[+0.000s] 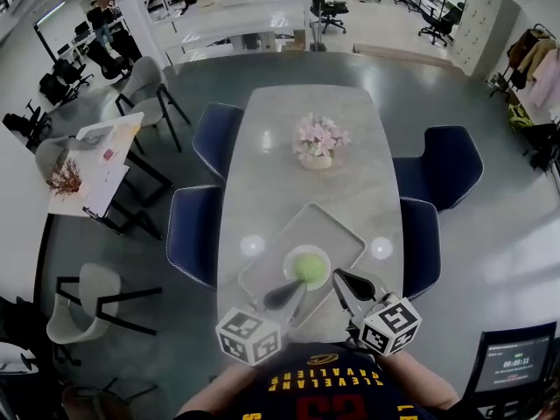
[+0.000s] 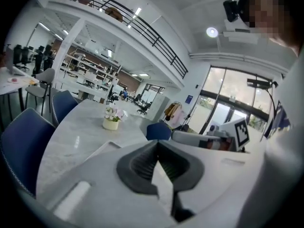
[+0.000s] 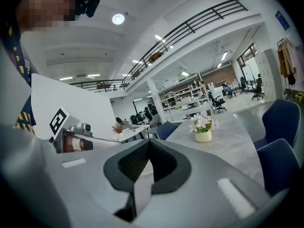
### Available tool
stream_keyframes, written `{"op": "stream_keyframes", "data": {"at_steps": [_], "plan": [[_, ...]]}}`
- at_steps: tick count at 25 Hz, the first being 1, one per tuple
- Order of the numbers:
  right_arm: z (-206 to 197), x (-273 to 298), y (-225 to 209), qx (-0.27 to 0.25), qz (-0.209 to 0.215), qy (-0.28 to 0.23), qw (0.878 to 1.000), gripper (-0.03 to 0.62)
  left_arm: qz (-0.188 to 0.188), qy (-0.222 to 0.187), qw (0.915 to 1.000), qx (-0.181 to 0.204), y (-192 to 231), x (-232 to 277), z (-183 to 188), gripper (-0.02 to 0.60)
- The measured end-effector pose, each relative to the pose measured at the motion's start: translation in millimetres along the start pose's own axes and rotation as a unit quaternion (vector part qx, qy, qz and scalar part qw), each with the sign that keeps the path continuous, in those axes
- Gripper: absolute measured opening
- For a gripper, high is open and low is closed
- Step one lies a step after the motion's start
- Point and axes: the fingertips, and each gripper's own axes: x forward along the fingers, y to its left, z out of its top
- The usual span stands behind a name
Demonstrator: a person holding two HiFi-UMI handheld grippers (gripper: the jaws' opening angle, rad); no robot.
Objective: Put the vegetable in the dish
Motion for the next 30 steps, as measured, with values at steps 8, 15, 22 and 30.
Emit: {"op": "stream_keyframes", "data": {"at_steps": [8,15,22,30], "plan": [[-6.0,1.4,0.0,0.009,0.003,-0.001,1.000,0.006,0.011,0.008,0.9998,0.016,1.3,0.9,-6.8,0.003],[-12.5,5.5,4.9,0.006,0.015,0.003,1.000,0.006,0.008,0.012,0.9998,0.016,2.7,4.4,-10.9,0.003],[-15.1,8.7,4.8,0.005,0.015,0.008,1.000,0.006,0.006,0.013,0.9997,0.022,4.8,8.9,-10.3,0.003],[-23.2,16.2,-0.9,0.003,0.015,0.014,1.000,0.006,0.004,0.019,0.9995,0.024,13.2,17.2,-16.1,0.003]]}}
